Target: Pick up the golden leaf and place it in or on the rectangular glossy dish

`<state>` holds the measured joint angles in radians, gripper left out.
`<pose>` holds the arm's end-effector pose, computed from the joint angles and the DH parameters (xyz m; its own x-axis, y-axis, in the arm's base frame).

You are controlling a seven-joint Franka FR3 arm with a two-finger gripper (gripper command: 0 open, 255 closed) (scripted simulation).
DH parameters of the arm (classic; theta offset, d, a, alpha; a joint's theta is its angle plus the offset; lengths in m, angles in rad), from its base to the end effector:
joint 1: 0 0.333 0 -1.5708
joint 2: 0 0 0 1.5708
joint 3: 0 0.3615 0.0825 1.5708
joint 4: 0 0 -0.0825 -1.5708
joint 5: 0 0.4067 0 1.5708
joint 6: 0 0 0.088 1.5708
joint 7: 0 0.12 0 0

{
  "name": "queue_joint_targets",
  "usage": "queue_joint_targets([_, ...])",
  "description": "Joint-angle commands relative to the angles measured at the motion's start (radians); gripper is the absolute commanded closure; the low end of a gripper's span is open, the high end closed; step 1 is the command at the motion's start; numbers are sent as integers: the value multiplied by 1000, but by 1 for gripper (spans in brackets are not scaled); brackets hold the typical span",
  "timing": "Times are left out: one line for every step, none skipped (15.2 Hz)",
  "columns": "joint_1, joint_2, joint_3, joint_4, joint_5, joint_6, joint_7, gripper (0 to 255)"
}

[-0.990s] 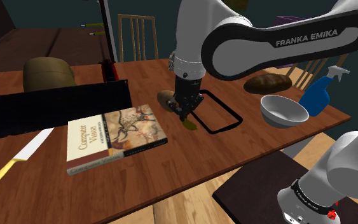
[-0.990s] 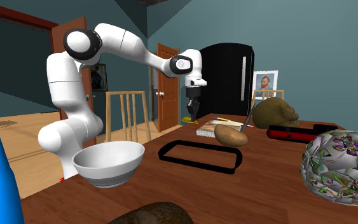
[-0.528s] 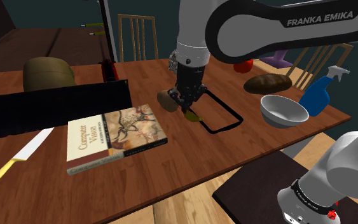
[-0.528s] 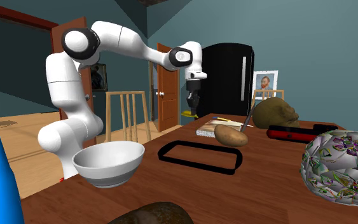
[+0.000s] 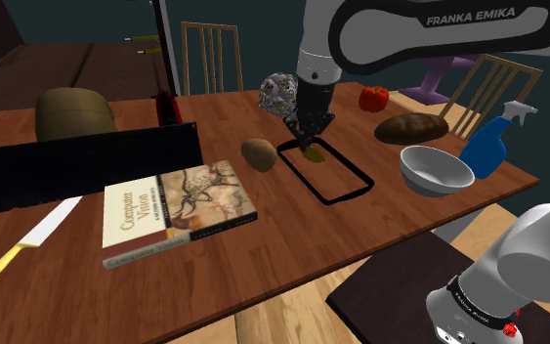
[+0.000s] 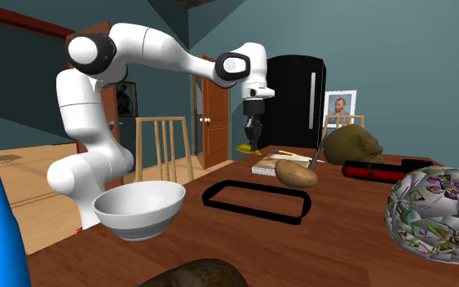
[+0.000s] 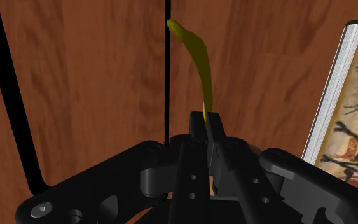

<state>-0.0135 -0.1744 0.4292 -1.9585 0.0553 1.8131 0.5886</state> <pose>0.4759 0.2314 0.5714 0.9816 -0.1898 0.0219 -0.1900 -0.9818 0.0075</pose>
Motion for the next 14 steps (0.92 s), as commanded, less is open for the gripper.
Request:
queue_joint_targets([-19, 4, -27, 1, -6, 2, -47, 255])
queue_joint_targets([-29, 5, -42, 1, -8, 2, -71, 255])
queue_joint_targets([-39, 7, -56, 2, -11, 3, -94, 255])
queue_joint_targets([-50, 10, -70, 5, -13, 3, -117, 255])
queue_joint_targets([-60, 14, -83, 8, -17, 3, -140, 255])
queue_joint_targets([-70, 19, -96, 13, -20, 2, -162, 255])
queue_joint_targets([-83, 27, -112, 20, -24, 2, -189, 255])
queue_joint_targets([-83, 27, -112, 7, -24, 15, -189, 255])
queue_joint_targets([-83, 28, -112, -6, -24, 29, -189, 255])
queue_joint_targets([-82, 29, -111, -18, -24, 42, -189, 255])
queue_joint_targets([-82, 30, -111, -31, -25, 56, -188, 255])
queue_joint_targets([-82, 31, -111, -43, -25, 69, -188, 255])
queue_joint_targets([-82, 33, -110, -55, -25, 82, -188, 255])
queue_joint_targets([-81, 34, -110, -66, -26, 96, -187, 255])
